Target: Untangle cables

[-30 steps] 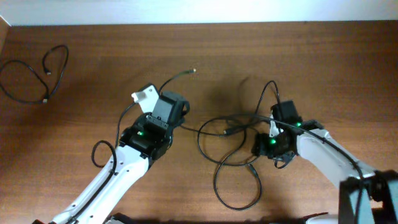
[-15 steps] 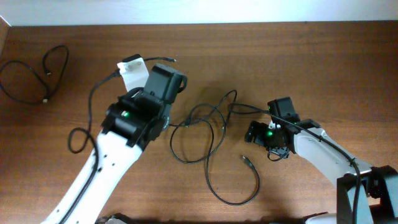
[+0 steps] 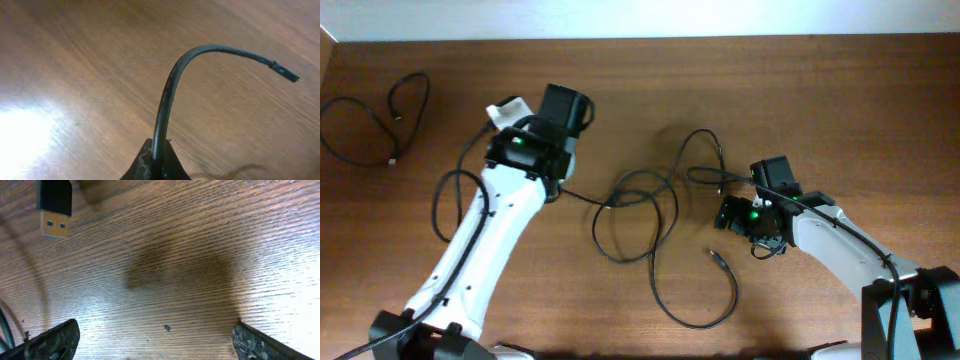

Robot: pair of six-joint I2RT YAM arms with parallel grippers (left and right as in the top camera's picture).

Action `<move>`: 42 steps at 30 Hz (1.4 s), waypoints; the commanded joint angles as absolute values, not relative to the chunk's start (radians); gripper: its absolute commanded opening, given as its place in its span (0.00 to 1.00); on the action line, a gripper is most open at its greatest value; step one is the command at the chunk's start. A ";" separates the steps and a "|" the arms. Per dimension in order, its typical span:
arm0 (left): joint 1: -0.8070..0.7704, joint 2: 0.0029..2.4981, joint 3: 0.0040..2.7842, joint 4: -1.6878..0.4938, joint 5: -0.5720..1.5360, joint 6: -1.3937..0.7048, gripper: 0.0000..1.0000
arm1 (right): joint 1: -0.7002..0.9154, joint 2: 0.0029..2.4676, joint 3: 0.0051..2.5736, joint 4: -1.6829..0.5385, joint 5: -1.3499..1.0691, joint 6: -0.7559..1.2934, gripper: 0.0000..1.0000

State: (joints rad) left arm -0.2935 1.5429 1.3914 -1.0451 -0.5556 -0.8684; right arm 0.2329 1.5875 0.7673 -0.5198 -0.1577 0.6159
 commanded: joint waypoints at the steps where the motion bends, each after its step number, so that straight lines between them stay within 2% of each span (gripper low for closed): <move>1: -0.210 1.535 1.392 -1.044 -0.542 -0.859 0.00 | 0.221 1.682 0.675 -0.519 -0.086 0.600 0.98; 6: -0.183 1.535 1.393 -1.050 -0.204 -0.859 0.00 | 0.221 1.682 0.675 -0.519 -0.074 0.599 0.98; 8: -0.183 1.535 1.393 -1.049 -0.163 -0.859 0.00 | 0.221 1.682 0.675 -0.516 -0.074 0.599 0.99; 10: -0.183 1.535 1.393 -1.050 -0.006 -0.859 0.00 | 0.222 1.682 0.675 -0.509 -0.080 0.600 0.98; 11: -0.183 1.535 1.392 -1.051 -0.010 -0.859 0.00 | 0.222 1.682 0.675 -0.511 -0.103 0.599 0.98; 12: -0.183 1.535 1.392 -1.053 -0.014 -0.859 0.00 | 0.222 1.682 0.675 -0.517 -0.224 0.526 0.98; 14: -0.183 1.535 1.392 -1.053 -0.015 -0.859 0.00 | 0.223 1.682 0.680 -0.472 -0.654 0.240 0.98; 15: -0.183 1.535 1.392 -1.053 -0.014 -0.859 0.00 | 0.223 1.682 0.680 -0.409 -0.801 0.194 0.98; 16: -0.183 1.535 1.392 -1.062 -0.014 -0.859 0.00 | 0.227 1.682 0.680 -0.328 -0.827 0.195 0.98; 17: -0.183 1.535 1.392 -1.068 -0.017 -0.859 0.00 | 0.237 1.682 0.680 -0.269 -0.827 0.195 0.95; 18: -0.183 1.535 1.392 -1.068 -0.025 -0.859 0.00 | 0.268 1.682 0.679 -0.180 -0.789 0.201 0.82; 21: -0.183 1.535 1.392 -1.068 -0.025 -0.859 0.00 | 0.391 1.682 0.679 -0.101 -0.540 0.368 0.80; 22: -0.183 1.535 1.392 -1.068 -0.025 -0.859 0.00 | 0.463 1.689 0.679 -0.053 -0.467 0.465 0.66; 23: -0.183 1.535 1.392 -1.068 -0.025 -0.859 0.00 | 0.509 1.696 0.679 -0.039 -0.344 0.608 0.59; 24: -0.183 1.535 1.392 -1.072 -0.025 -0.859 0.00 | 0.538 1.697 0.679 -0.036 -0.227 0.730 0.46; 26: -0.183 1.535 1.392 -1.080 -0.025 -0.859 0.00 | 0.545 1.697 0.679 0.023 -0.190 0.892 0.34; 29: -0.183 1.535 1.392 -1.094 -0.021 -0.859 0.00 | 0.545 1.697 0.679 0.058 -0.215 0.904 0.26; 31: -0.183 1.535 1.392 -1.095 0.006 -0.859 0.00 | 0.551 1.697 0.679 0.072 -0.242 0.980 0.25; 32: -0.183 1.535 1.392 -1.093 0.032 -0.860 0.00 | 0.562 1.697 0.679 0.078 -0.239 1.021 0.20; 34: -0.183 1.535 1.392 -1.094 0.035 -0.859 0.00 | 0.591 1.697 0.679 0.141 -0.235 1.028 0.18; 36: -0.183 1.535 1.392 -1.095 0.039 -0.859 0.00 | 0.606 1.698 0.679 0.140 -0.197 1.026 0.04; 39: -0.179 1.535 1.392 -1.090 0.032 -0.859 0.00 | 0.586 1.697 0.679 -0.035 -0.096 1.026 0.04; 40: -0.154 1.535 1.393 -1.050 -0.088 -0.859 0.00 | 0.529 1.697 0.679 -0.229 -0.073 1.026 0.04; 42: -0.080 1.535 1.396 -0.994 -0.350 -0.859 0.00 | 0.427 1.691 0.679 -0.400 -0.067 0.979 0.04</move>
State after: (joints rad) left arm -0.1570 1.5429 1.3895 -1.0325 -0.0673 -0.8673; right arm 0.5137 1.6405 0.7341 -0.2783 -0.1535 1.0130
